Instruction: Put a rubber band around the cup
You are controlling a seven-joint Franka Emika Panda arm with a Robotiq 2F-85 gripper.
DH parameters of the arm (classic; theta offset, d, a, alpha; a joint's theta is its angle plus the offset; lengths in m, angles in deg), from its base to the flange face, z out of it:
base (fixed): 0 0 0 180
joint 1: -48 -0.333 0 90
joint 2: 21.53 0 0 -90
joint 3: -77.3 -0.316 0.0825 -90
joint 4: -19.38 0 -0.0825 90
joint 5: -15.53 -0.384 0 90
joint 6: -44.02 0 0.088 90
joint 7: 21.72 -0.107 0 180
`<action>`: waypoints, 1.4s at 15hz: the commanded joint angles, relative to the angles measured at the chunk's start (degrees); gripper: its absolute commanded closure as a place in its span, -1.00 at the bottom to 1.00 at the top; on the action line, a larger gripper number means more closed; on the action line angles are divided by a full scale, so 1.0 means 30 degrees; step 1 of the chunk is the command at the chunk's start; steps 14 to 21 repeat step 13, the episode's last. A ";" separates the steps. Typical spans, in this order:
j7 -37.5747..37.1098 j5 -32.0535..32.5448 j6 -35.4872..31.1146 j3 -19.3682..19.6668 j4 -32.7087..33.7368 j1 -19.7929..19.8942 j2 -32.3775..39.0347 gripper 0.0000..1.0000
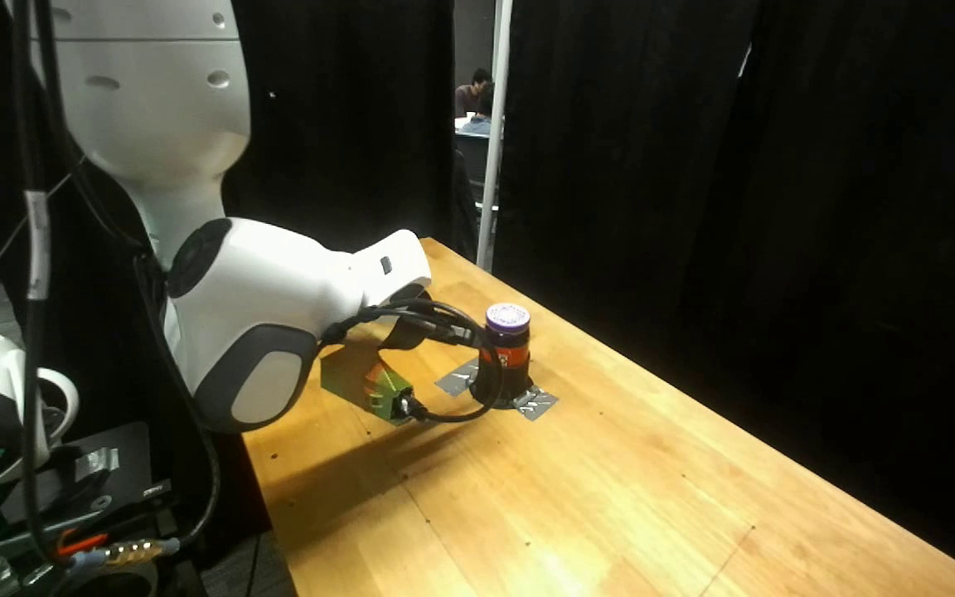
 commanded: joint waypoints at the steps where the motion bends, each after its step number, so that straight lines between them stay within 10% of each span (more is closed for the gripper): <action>1: 0.1270 -0.0766 0.5295 0.0917 -0.1902 -0.0505 -0.3933 -0.25; 8: 0.5131 -0.3665 1.6917 0.3864 -0.1771 -0.2871 -0.7634 -1.00; 13: 0.0398 0.2411 2.4955 0.6982 0.0553 -0.3593 -0.9755 -1.00; 21: 0.0398 0.2411 2.4955 0.6982 0.0553 -0.3593 -0.9755 -1.00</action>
